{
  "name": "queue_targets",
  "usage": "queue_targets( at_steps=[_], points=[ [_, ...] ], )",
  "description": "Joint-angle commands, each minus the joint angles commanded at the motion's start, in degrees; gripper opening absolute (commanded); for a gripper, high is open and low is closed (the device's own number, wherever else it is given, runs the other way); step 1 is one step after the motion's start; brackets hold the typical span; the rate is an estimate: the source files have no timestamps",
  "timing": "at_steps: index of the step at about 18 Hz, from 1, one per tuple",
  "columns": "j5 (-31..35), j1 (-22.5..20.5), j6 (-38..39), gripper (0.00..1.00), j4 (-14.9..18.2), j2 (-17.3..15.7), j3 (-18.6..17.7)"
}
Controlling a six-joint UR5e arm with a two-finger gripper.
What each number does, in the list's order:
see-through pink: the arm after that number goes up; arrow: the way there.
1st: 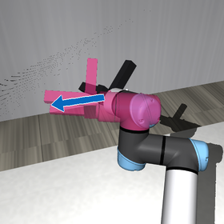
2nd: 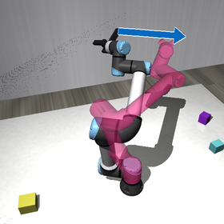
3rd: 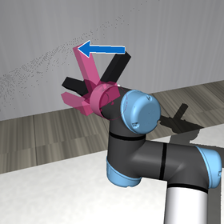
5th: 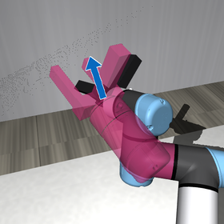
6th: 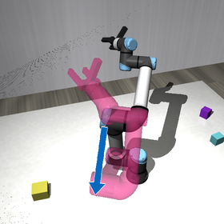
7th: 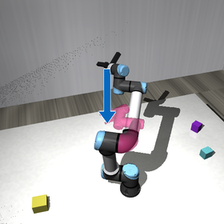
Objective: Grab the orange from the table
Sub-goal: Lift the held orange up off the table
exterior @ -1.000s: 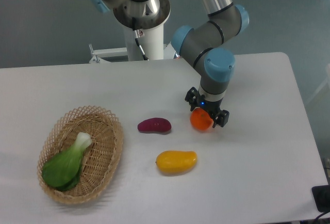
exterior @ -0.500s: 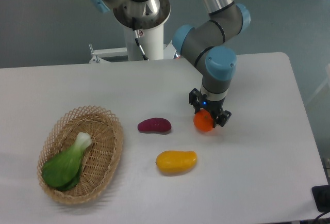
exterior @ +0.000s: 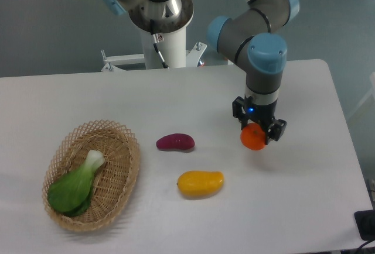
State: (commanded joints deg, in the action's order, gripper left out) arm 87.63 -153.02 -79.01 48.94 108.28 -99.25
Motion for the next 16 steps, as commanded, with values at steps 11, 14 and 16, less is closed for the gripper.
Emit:
queue_targets(
  at_steps=[11,14,16],
  points=[
    [-0.1,0.0,-0.6,0.70,11.3,3.4,11.2],
    [-0.3,0.0,-0.7,0.70,11.5,3.9,11.6],
    [0.0,0.0,-0.7,0.70,12.2,4.0,12.1]
  ],
)
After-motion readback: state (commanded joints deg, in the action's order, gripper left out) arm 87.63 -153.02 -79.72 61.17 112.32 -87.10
